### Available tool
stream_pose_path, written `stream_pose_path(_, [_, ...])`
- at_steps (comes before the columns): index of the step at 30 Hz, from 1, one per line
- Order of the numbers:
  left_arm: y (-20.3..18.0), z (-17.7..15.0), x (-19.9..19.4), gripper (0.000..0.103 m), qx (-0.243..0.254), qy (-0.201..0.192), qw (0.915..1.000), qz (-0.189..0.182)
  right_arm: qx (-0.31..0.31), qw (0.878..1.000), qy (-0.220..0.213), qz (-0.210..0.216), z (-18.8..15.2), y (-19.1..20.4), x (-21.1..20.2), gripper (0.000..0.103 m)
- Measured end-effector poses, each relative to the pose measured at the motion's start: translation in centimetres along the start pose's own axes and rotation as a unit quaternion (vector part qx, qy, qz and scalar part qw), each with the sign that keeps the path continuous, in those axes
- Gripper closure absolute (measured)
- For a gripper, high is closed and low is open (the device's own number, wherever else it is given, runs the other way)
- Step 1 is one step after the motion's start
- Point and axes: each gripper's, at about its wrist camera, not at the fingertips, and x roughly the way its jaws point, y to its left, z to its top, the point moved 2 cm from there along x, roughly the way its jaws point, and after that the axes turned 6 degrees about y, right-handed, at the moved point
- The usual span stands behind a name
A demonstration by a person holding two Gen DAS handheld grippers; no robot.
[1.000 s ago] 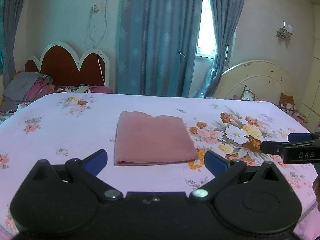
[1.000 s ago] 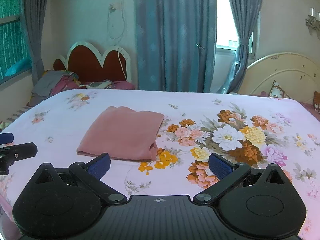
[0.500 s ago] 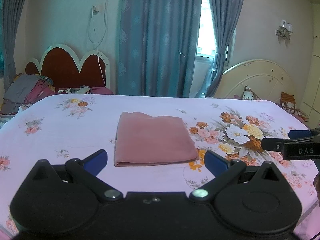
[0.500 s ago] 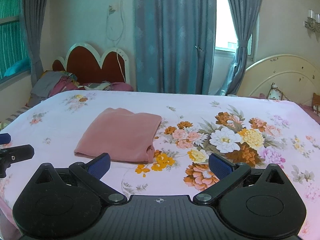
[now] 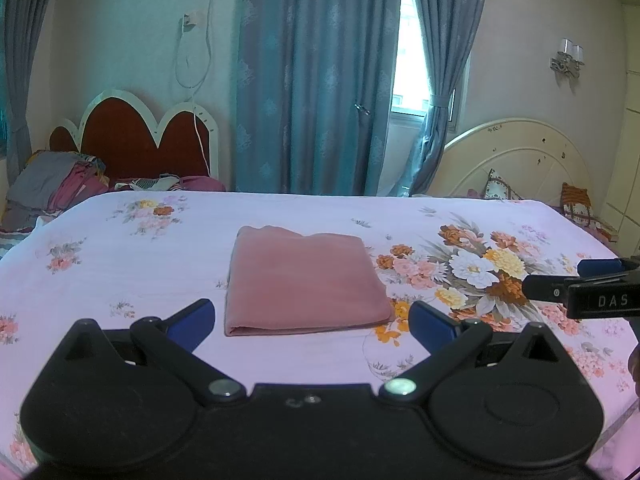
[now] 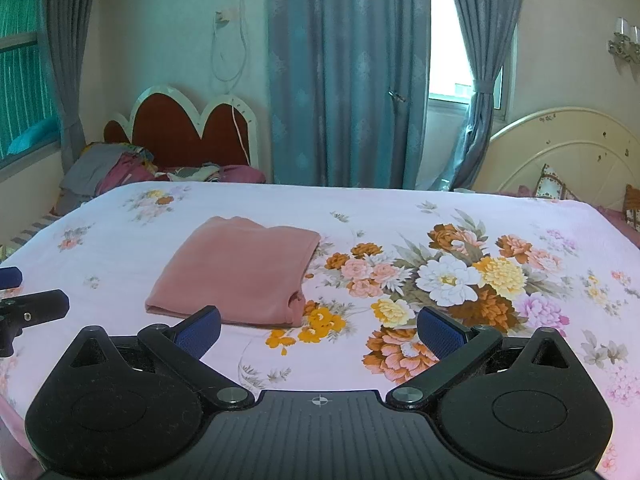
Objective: Fold small clothes
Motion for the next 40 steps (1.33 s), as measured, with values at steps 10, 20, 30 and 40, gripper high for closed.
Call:
stream_pose_path(10, [0.0,0.1,0.0,0.0,0.0,-0.001,1.0,0.002,-0.002,1.0,0.0,0.0,0.1,-0.2,-0.1,0.0])
stream_pose_path(20, [0.8,0.3,-0.1,0.0,-0.001,-0.006,0.9999,0.009,-0.005,1.0,0.0,0.002,0.3,-0.2,-0.2,0.0])
stream_pose_path(30, [0.8,0.3,-0.2,0.0,0.004,-0.011,0.9999,0.006,-0.011,1.0,-0.005,0.004,0.7,-0.1,-0.4,0.0])
stream_pose_path(40, [1.1,0.3,-0.4,0.0,0.001,-0.017,0.9998,0.006,-0.012,1.0,-0.006,0.004,0.7,0.1,-0.4,0.0])
